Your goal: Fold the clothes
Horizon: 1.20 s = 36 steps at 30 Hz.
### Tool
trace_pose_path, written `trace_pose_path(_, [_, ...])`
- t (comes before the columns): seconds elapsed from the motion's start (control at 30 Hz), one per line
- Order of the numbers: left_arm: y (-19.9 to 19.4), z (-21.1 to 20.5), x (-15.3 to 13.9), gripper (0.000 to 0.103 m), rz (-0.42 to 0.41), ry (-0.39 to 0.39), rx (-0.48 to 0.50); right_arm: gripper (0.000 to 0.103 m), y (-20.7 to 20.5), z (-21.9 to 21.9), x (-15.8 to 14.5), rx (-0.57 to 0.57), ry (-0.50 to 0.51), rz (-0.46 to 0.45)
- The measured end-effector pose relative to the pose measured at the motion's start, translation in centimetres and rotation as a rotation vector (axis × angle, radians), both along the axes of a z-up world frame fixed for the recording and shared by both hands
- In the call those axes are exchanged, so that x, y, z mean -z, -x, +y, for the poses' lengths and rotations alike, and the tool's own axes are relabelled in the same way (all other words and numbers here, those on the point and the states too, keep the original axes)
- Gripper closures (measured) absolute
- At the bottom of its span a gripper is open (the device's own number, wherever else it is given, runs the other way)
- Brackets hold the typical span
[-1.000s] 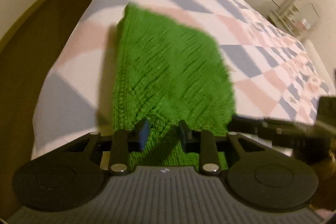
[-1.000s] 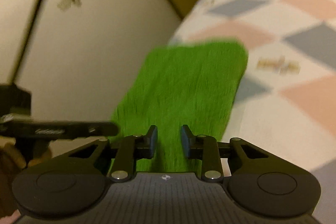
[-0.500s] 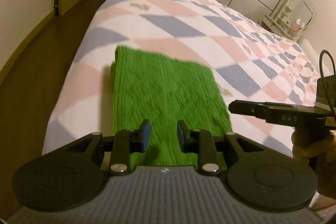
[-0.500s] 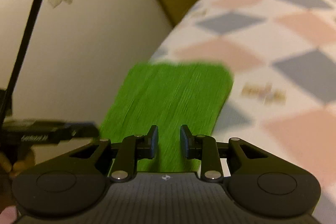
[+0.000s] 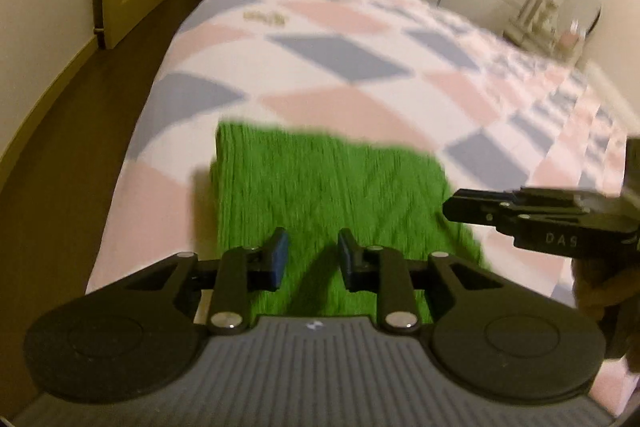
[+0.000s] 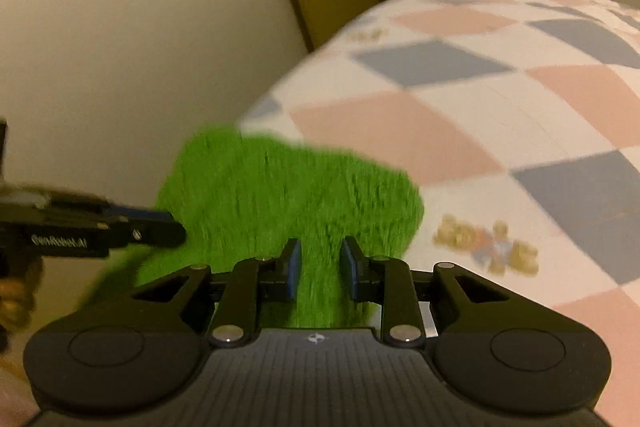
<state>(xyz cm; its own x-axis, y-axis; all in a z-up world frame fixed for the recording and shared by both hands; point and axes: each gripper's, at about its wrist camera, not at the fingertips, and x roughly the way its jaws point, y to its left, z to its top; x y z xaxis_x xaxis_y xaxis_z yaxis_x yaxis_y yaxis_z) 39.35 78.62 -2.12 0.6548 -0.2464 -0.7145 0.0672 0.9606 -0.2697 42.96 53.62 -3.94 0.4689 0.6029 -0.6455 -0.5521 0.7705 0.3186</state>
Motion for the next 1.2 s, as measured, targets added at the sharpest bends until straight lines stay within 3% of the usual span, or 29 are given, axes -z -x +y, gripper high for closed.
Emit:
trace_pose_path(0.1, [-2.6, 0.3, -0.6, 0.081, -0.025, -0.023, -0.011, 0.076, -1.5, 0.0, -1.0, 0.050, -0.024, -0.034])
trace_pose_path(0.23, [-5.5, 0.1, 1.0, 0.081, 0.002, -0.019, -0.003, 0.076, -3.7, 0.3, 0.4, 0.097, -0.021, 0.005])
trace_pose_path(0.33, [-6.2, 0.4, 2.9, 0.079, 0.024, 0.001, -0.023, 0.076, -4.7, 1.2, 1.9, 0.082, 0.031, 0.046])
trace_pose_path(0.43, [-5.8, 0.8, 2.5, 0.079, 0.027, 0.040, -0.066, 0.076, -4.7, 1.6, 1.8, 0.067, 0.062, 0.035])
trace_pose_path(0.6, [-2.1, -0.2, -0.1, 0.083, -0.015, 0.021, -0.065, 0.075, -4.3, 0.9, 0.5, 0.084, 0.038, 0.058])
trace_pose_path(0.77, [4.6, -1.5, -1.5, 0.083, -0.004, 0.044, -0.065, 0.074, -2.2, 0.5, -1.2, 0.072, 0.024, 0.100])
trace_pose_path(0.93, [10.6, -2.8, -0.4, 0.082, 0.096, 0.025, -0.144, 0.074, 3.1, -1.4, -3.0, 0.033, -0.050, 0.149])
trace_pose_path(1.03, [12.3, -3.6, 0.8, 0.081, 0.121, -0.004, -0.198, 0.074, 6.2, -1.8, -2.4, -0.023, -0.015, 0.175])
trace_pose_path(1.2, [11.9, -5.5, 0.6, 0.079, 0.141, -0.079, -0.278, 0.075, 7.5, -1.4, 0.6, -0.096, 0.043, 0.197])
